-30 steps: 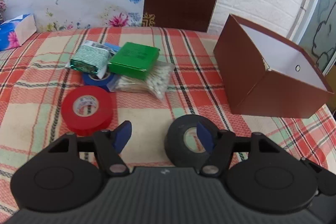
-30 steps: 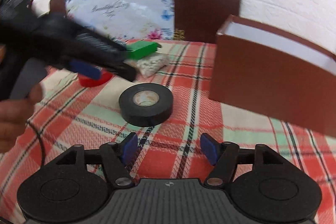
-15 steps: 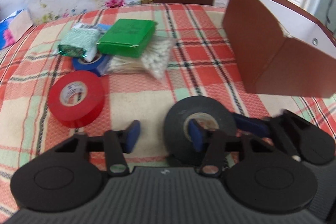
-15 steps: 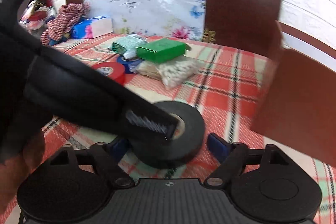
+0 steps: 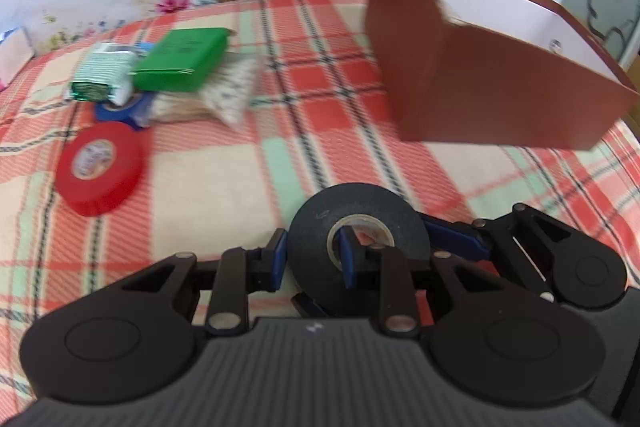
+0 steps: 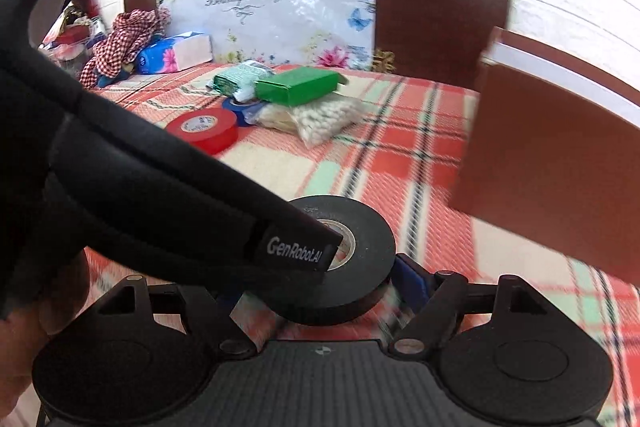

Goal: Organize objects
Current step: 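Carry the black tape roll into the brown box and release it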

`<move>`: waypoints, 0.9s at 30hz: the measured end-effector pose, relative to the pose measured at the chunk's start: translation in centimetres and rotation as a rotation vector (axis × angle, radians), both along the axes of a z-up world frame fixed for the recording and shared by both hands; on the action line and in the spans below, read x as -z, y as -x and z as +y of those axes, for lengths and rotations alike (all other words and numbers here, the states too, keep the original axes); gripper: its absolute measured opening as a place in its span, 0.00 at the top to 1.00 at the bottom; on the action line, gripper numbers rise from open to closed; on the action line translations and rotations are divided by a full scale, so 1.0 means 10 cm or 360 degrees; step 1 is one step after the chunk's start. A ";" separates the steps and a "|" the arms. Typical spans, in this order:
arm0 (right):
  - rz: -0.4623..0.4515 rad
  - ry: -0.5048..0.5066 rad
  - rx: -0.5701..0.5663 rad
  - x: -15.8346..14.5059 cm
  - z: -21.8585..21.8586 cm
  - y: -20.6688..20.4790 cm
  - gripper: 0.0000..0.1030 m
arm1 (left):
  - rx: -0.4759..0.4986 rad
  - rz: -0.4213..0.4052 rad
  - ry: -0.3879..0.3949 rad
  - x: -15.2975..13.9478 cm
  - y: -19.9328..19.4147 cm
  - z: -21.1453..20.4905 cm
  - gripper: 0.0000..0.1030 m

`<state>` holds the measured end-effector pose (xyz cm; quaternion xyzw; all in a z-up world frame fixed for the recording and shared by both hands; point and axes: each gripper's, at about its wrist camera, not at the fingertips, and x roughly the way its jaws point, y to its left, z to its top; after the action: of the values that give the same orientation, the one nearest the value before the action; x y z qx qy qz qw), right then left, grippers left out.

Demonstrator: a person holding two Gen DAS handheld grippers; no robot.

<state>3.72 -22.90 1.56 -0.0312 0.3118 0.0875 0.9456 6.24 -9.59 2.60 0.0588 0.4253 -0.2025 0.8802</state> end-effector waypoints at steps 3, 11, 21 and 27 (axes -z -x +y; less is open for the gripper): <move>0.0010 -0.0038 0.0080 -0.02 -0.18 0.18 0.27 | 0.0086 0.0018 0.0016 -0.01 0.13 -0.19 0.71; 0.0000 -0.0022 0.0320 -0.07 -0.70 0.56 0.27 | 0.0331 0.0040 0.0039 0.00 0.38 -0.89 0.71; 0.0007 -0.0105 0.0512 -0.11 -1.28 0.81 0.27 | 0.0492 0.0001 -0.0071 -0.04 0.46 -1.55 0.52; -0.0003 -0.0070 0.0473 -0.12 -1.26 0.89 0.27 | 0.0452 0.0034 -0.0062 -0.01 0.40 -1.45 0.41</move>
<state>-5.23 -35.50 2.72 0.0359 0.3101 -0.0466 0.9489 2.25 -24.08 2.71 0.1332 0.4257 -0.3174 0.8368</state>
